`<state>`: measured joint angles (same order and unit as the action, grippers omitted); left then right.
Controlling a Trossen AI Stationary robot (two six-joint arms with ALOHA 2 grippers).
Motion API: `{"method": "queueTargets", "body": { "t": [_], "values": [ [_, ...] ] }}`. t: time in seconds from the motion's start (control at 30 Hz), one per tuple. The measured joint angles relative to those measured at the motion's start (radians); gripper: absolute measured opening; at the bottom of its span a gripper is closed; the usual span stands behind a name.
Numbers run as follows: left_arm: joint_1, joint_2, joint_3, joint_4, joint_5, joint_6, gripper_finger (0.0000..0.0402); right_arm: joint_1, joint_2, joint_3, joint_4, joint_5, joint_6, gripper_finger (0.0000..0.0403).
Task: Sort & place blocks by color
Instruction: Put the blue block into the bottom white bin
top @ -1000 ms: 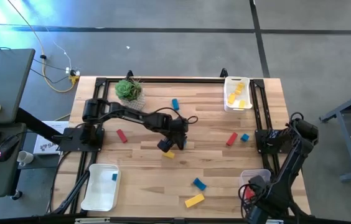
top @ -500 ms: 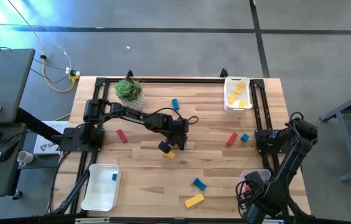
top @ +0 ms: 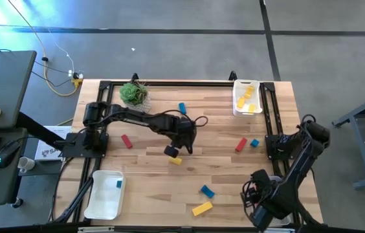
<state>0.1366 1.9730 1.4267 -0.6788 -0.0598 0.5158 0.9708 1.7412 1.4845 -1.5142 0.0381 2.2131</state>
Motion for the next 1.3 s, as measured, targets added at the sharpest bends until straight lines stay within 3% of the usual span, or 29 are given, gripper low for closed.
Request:
{"method": "queueTargets", "body": {
  "t": [0.37, 0.67, 1.03, 1.3],
  "values": [
    [0.001, -0.157, 0.056, -0.104, -0.067, -0.078, 0.0101, -0.101, -0.158, 0.000, -0.058, 0.290, -0.145, 0.0213],
    [0.001, -0.335, 0.057, -0.197, -0.077, -0.270, 0.0101, -0.274, -0.269, 0.000, -0.057, 0.432, -0.514, 0.0213],
    [-0.021, -0.476, 0.057, -0.527, -0.042, -0.588, 0.0101, -0.542, -0.303, -0.001, -0.056, 0.449, -1.122, 0.0213],
    [-0.093, -0.515, 0.056, -0.690, -0.041, -0.793, 0.0101, -0.698, -0.302, -0.001, -0.056, 0.377, -1.451, 0.0213]
  ]
}}
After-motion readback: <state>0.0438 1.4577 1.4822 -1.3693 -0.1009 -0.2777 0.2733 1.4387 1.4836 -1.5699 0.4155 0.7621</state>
